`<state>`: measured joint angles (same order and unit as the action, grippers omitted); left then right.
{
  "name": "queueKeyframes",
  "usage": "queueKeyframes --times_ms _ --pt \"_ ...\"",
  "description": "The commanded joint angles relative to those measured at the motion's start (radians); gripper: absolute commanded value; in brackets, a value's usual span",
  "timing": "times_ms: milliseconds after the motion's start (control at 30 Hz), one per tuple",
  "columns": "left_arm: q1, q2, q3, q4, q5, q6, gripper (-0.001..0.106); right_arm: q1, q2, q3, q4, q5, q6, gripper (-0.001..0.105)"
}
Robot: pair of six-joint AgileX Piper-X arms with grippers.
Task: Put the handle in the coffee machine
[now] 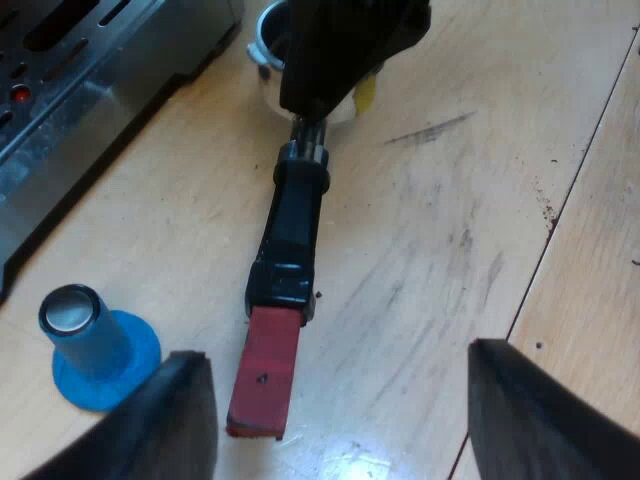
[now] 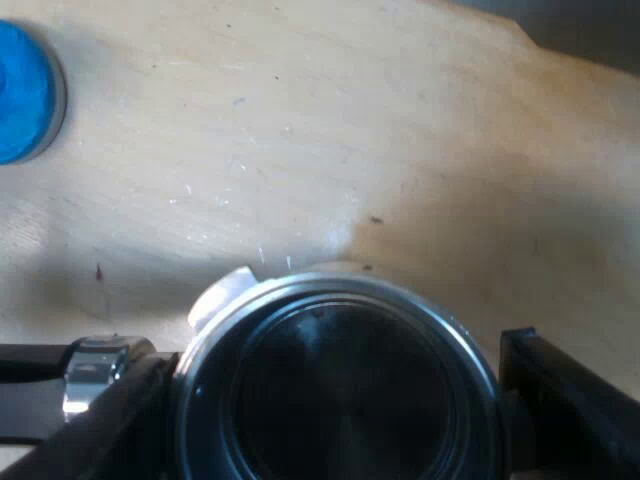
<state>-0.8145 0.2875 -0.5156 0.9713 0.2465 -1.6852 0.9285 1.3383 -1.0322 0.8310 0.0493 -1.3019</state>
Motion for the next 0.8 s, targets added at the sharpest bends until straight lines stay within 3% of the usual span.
queueKeyframes --times_ms 33,133,500,800 --pt "-0.003 0.0 -0.002 -0.003 0.025 0.068 0.068 -0.004 -0.038 -0.006 0.037 -0.009 0.033 0.0" --pt "-0.003 0.0 -0.002 -0.004 0.034 0.084 0.074 -0.004 -0.053 -0.012 0.06 -0.009 0.051 0.0" --pt "-0.003 0.0 -0.002 -0.013 0.049 0.15 0.074 -0.004 -0.125 -0.054 0.111 -0.021 0.051 0.0" --pt "-0.003 0.048 0.021 -0.124 0.07 0.158 0.074 0.009 -0.125 -0.062 0.147 -0.07 0.051 0.0"
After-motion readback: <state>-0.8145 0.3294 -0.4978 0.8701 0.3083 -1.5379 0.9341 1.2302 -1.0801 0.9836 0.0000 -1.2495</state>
